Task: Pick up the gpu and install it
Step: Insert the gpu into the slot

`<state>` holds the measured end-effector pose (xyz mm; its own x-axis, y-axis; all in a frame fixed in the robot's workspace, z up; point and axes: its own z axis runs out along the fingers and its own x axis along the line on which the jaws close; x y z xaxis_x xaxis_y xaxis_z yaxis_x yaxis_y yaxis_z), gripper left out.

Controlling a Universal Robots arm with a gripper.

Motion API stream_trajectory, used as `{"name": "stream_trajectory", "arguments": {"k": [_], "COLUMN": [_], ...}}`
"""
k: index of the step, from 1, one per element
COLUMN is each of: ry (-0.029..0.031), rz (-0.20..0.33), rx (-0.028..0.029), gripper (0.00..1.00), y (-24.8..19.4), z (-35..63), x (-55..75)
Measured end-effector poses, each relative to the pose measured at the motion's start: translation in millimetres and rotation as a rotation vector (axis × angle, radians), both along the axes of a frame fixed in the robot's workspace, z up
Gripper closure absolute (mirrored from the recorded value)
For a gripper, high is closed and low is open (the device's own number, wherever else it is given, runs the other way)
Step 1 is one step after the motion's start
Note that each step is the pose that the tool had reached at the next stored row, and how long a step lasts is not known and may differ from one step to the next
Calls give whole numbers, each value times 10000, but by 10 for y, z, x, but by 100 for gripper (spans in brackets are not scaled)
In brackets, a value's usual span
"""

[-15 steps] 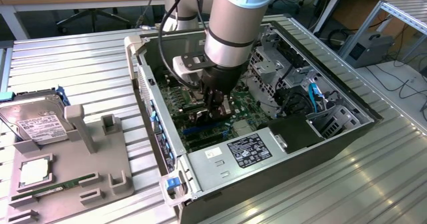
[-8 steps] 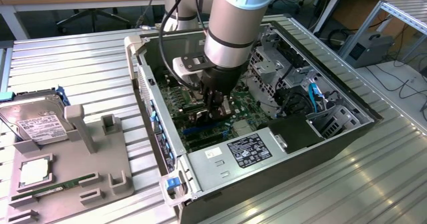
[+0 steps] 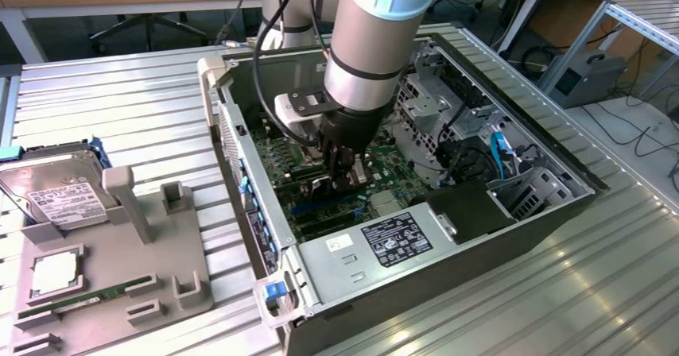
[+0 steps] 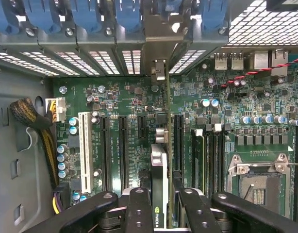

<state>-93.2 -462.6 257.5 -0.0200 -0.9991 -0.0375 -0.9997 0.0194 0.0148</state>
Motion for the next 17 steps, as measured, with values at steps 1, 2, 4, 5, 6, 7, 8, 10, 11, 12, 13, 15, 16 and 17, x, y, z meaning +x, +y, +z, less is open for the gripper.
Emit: {"name": "stream_trajectory", "arguments": {"k": [1,2,4,5,6,7,8,10,11,12,13,15,16,17], "ry": [0,-1,-1,-1,-1,-2,-1,-1,-1,-1,-2,-1,0,0], "rz": [0,0,0,1,0,0,0,0,0,0,0,0,1,0], "rx": [0,2,3,2,2,2,2,2,3,2,4,0,0,0], "gripper": [73,73,73,73,73,73,73,73,73,73,73,73,73,73], "y": [0,0,0,0,0,0,0,0,0,0,0,0,0,0], "z": [0,-1,-2,-2,-1,-2,-3,-9,-14,-18,-23,-30,-32,-33], "x": [0,0,0,0,0,0,0,0,0,0,0,0,0,0]}}
